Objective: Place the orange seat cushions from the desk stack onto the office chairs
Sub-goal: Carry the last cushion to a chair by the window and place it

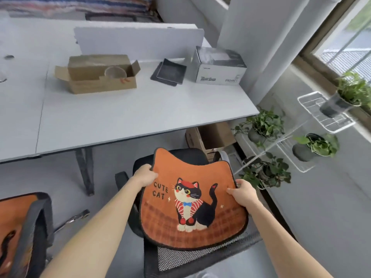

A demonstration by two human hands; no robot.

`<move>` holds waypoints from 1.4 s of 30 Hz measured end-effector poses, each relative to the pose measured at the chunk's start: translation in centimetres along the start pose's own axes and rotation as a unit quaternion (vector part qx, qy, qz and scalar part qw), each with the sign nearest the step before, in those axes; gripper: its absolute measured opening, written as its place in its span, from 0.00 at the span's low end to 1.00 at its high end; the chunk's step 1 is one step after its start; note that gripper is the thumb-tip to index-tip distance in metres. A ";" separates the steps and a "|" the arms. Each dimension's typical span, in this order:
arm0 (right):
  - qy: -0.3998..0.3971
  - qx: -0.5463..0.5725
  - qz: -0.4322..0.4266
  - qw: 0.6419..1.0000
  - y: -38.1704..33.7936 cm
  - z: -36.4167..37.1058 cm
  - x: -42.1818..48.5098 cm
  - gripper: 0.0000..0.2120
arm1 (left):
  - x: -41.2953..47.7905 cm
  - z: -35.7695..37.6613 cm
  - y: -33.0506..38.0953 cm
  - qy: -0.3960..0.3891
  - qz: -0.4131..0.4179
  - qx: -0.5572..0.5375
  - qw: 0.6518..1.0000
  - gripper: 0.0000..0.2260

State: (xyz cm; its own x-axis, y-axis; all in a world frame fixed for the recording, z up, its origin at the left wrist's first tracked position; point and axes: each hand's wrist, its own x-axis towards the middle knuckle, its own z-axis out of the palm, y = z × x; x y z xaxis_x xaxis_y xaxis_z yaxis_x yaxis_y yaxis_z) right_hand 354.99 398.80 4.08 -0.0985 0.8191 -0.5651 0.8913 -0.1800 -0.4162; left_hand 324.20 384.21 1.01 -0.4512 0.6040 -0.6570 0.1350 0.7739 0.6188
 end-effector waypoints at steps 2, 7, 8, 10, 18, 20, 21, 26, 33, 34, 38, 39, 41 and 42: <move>0.012 -0.015 -0.013 1.000 -0.7 0.4 2.3 0.29 | 1.7 0.5 -0.2 0.024 -0.019 0.003 1.000 0.09; 0.012 -0.018 -0.060 0.998 -1.5 2.4 9.4 0.24 | 6.0 2.6 -2.3 0.098 -0.063 0.037 0.992 0.19; 0.010 -0.015 -0.066 0.998 -1.5 2.9 10.7 0.24 | 6.9 3.1 -2.8 0.113 -0.073 0.042 0.990 0.20; 0.007 -0.012 -0.070 0.997 -1.2 4.4 14.0 0.24 | 8.9 4.3 -3.7 0.146 -0.096 0.039 0.984 0.20; 0.001 0.021 -0.084 0.996 0.2 12.0 25.9 0.25 | 18.1 10.5 -9.5 0.221 -0.174 0.013 0.960 0.14; 0.003 0.034 -0.082 0.996 1.2 14.3 28.3 0.25 | 20.3 12.3 -11.4 0.237 -0.188 0.017 0.953 0.12; 0.002 0.033 -0.078 0.996 1.9 15.8 29.5 0.25 | 21.3 13.4 -12.7 0.243 -0.202 0.018 0.949 0.11; -0.002 0.038 -0.043 0.998 5.2 21.2 32.3 0.25 | 24.2 16.3 -17.4 0.240 -0.246 0.048 0.938 0.05; 0.040 -0.010 -0.023 0.999 6.5 23.4 34.3 0.23 | 25.5 17.5 -19.5 0.266 -0.215 0.121 0.932 0.07; 0.045 -0.016 -0.027 0.999 6.5 23.5 34.4 0.23 | 25.4 17.8 -19.4 0.274 -0.208 0.123 0.931 0.07; 0.058 -0.018 -0.034 0.998 6.7 24.0 34.7 0.23 | 25.4 18.0 -19.4 0.278 -0.200 0.126 0.931 0.07; 0.060 -0.014 -0.036 0.997 6.7 24.0 34.7 0.23 | 25.5 17.9 -19.4 0.274 -0.200 0.128 0.932 0.07; 0.063 -0.009 -0.044 0.997 6.9 24.1 34.7 0.23 | 25.7 17.7 -19.4 0.271 -0.197 0.127 0.934 0.08; 0.064 -0.009 -0.045 0.997 6.9 24.2 34.7 0.23 | 25.8 17.6 -19.4 0.271 -0.195 0.123 0.934 0.08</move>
State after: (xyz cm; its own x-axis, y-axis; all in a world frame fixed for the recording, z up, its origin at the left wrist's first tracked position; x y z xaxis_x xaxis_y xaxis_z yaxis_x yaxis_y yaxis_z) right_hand 347.03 412.81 -35.64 -0.1225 0.8945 -0.4299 0.8894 -0.0932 -0.4475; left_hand 325.47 388.14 -35.52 -0.8805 0.1333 -0.4550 0.0359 0.9757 0.2163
